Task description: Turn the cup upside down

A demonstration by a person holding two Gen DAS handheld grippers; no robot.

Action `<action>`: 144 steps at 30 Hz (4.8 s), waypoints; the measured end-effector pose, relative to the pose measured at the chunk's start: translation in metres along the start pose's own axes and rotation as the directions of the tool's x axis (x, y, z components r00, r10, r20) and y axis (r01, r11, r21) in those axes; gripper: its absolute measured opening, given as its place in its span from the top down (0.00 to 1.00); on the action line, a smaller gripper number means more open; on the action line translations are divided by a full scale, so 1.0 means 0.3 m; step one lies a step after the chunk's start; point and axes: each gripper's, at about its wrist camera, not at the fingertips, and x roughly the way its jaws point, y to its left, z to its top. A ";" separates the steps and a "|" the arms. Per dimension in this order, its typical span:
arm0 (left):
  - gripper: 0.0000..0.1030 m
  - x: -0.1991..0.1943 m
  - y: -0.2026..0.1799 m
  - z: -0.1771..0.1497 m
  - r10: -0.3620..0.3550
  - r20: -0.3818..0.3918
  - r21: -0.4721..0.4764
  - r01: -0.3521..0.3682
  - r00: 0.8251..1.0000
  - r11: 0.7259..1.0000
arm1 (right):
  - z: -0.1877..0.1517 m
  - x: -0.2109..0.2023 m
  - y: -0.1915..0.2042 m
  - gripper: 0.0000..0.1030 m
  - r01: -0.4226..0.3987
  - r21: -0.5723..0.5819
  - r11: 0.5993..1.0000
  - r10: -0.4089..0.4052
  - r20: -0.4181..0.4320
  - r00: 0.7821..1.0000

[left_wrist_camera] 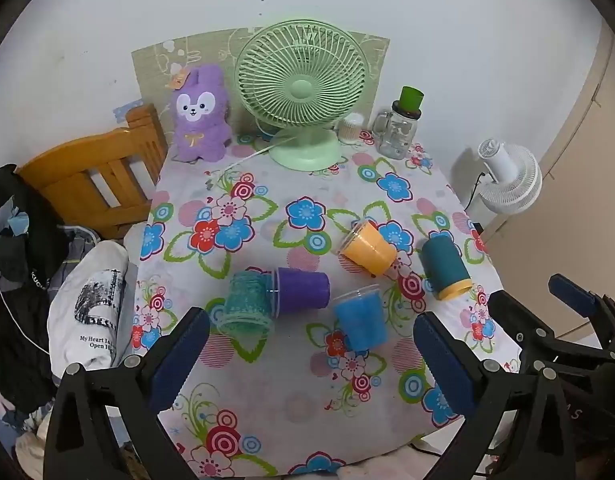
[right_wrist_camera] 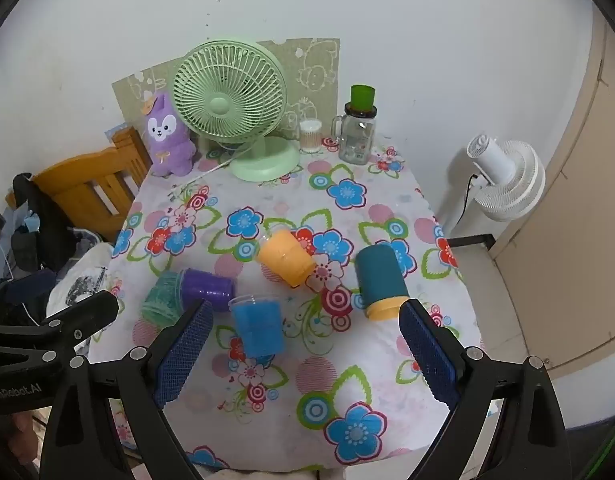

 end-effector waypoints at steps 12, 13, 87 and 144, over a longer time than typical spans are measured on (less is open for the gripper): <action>0.00 -0.001 0.005 0.003 0.014 0.007 0.007 -0.014 1.000 1.000 | -0.010 -0.009 0.021 0.07 0.014 -0.017 1.000 -0.013 0.015 1.000; 0.00 -0.001 0.004 0.004 0.014 0.007 0.008 -0.014 1.000 1.000 | -0.011 -0.008 0.020 0.07 0.013 -0.016 1.000 -0.013 0.015 1.000; 0.00 0.355 -0.121 -0.001 0.046 -0.230 -0.103 -0.071 0.972 0.992 | 0.076 0.361 -0.175 0.07 -0.054 -0.066 0.996 0.040 -0.201 0.979; 0.38 0.709 -0.185 -0.238 -0.012 -0.313 -0.281 -0.081 0.950 0.956 | -0.110 0.685 -0.219 0.07 -0.137 -0.222 0.966 0.048 -0.366 0.929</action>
